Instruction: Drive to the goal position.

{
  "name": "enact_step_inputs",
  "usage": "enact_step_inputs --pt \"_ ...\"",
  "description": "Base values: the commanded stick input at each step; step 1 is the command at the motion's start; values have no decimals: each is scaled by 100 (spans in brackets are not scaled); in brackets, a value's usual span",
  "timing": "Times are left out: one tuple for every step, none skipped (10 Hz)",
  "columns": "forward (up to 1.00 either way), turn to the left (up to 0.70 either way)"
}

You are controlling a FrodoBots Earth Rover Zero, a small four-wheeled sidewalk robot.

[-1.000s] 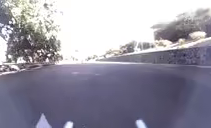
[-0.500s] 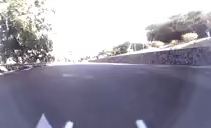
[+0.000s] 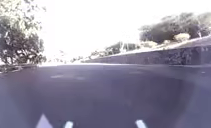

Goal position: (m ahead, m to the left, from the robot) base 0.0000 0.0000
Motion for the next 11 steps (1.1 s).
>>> enact_step_inputs --pt "70 0" --pt "70 0" --pt "70 0" --pt "70 0" --pt "70 0" --pt "70 0" --pt "70 0" --pt "70 0" --pt "70 0" --pt "70 0" --pt "70 0"
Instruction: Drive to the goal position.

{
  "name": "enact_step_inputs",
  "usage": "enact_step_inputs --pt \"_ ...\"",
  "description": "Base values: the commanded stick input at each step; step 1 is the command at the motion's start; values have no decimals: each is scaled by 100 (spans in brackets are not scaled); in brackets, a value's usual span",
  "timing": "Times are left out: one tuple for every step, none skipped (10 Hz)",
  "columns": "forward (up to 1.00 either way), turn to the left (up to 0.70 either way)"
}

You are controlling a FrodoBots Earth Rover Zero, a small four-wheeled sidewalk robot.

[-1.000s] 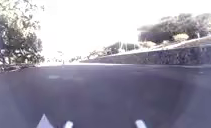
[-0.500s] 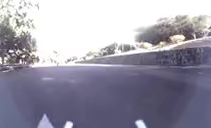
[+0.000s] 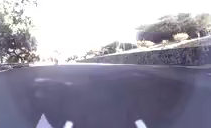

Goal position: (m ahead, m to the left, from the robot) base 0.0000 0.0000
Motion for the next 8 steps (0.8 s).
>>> enact_step_inputs --pt "70 0" --pt "70 0" --pt "70 0" --pt "70 0" --pt "70 0" --pt "70 0" --pt "70 0" --pt "70 0"
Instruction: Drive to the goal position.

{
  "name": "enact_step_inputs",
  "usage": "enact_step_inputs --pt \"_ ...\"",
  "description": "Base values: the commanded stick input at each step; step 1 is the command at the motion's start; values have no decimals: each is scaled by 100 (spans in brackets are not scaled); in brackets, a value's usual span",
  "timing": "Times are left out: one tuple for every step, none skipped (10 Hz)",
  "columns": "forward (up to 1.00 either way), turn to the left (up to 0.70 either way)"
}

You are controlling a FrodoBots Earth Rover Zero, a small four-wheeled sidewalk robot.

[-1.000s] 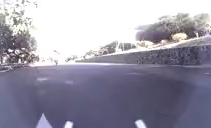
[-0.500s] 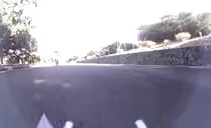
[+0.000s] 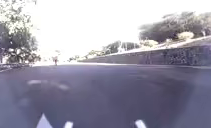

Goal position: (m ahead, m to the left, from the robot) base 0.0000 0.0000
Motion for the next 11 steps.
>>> enact_step_inputs --pt "70 0" --pt "70 0" --pt "70 0" --pt "70 0" --pt "70 0" --pt "70 0" --pt "70 0" --pt "70 0" --pt "70 0" --pt "70 0" --pt "70 0"
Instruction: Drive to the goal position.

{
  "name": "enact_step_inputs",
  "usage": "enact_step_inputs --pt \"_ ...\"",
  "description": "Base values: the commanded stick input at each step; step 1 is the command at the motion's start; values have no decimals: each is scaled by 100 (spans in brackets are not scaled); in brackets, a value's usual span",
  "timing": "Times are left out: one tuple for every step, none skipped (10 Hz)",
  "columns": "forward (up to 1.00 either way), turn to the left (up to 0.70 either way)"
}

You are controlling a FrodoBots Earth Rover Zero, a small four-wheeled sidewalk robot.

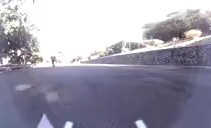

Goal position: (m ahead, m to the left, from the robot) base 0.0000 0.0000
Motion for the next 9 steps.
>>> enact_step_inputs --pt "70 0" --pt "70 0" --pt "70 0" --pt "70 0" --pt "70 0" --pt "70 0" --pt "70 0" --pt "70 0" --pt "70 0"
